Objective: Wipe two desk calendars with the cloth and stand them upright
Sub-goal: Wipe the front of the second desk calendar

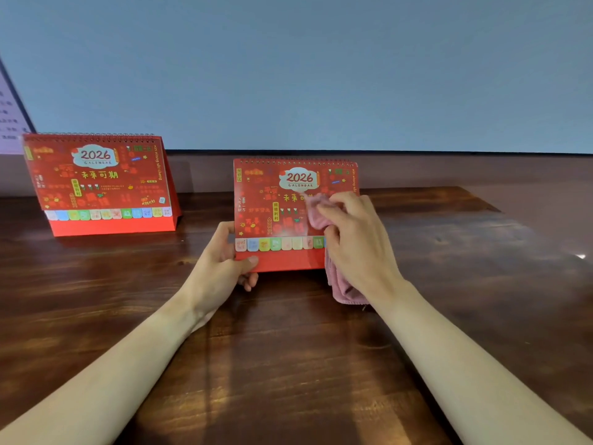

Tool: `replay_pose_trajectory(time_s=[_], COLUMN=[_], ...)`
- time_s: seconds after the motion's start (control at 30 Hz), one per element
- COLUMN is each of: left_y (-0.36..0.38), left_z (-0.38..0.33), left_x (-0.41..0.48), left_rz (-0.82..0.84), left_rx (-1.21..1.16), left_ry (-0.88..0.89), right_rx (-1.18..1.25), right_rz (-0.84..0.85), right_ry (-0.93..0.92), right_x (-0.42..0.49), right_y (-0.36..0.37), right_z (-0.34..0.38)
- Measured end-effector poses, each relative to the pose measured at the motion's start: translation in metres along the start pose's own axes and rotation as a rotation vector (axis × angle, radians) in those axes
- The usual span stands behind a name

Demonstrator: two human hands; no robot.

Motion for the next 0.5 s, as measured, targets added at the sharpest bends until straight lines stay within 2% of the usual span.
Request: replay_pose_trajectory(time_s=[0.1,0.23,0.37,0.5], left_y=[0.0,-0.001,-0.01,-0.024], left_z=[0.0,0.0,-0.004,-0.003], left_x=[0.001,0.003,0.007,0.012], left_rz=[0.002,-0.02,-0.157,-0.313], left_rx=[-0.011,-0.012,0.085,0.164], left_ry=[-0.003,-0.021,-0.005,-0.025], right_rx=[0.05,0.191,0.388,0.466], right_rz=[-0.135,-0.189,-0.16,-0.137], right_ry=[0.227,0.413,0.44,0.316], right_x=[0.002,-0.008,-0.014,-0.015], right_y=[-0.007,-0.002,0.004,0.006], right_z=[-0.023,-0.033,-0.025,-0.01])
Point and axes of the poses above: each hand's wrist, its own x-axis towards the middle knuckle, its own y-axis out of the palm, z = x × y, the point moved 4 cm from there along x, towards the middle knuckle, and after that the axes turned 2 degrees about z, right-handed, at the moved point
